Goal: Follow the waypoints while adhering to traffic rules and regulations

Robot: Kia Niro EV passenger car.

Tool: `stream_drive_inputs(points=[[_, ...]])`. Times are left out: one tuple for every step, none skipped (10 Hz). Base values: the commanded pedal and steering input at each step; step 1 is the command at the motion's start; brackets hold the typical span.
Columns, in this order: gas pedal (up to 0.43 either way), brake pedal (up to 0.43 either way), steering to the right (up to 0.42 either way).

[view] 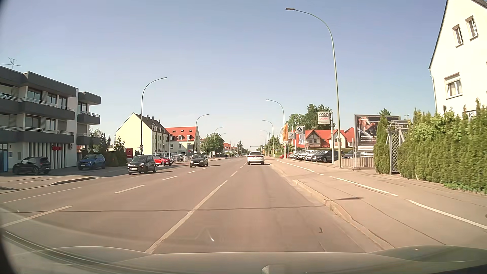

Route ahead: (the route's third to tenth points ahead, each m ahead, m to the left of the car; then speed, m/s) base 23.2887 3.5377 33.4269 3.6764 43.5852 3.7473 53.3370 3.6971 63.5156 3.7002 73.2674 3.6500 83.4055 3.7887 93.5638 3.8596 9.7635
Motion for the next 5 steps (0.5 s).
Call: stream_drive_inputs(points=[[0.028, 0.000, -0.006], [0.059, 0.000, -0.006], [0.110, 0.000, -0.006], [0.150, 0.000, -0.006], [0.150, 0.000, -0.006]])
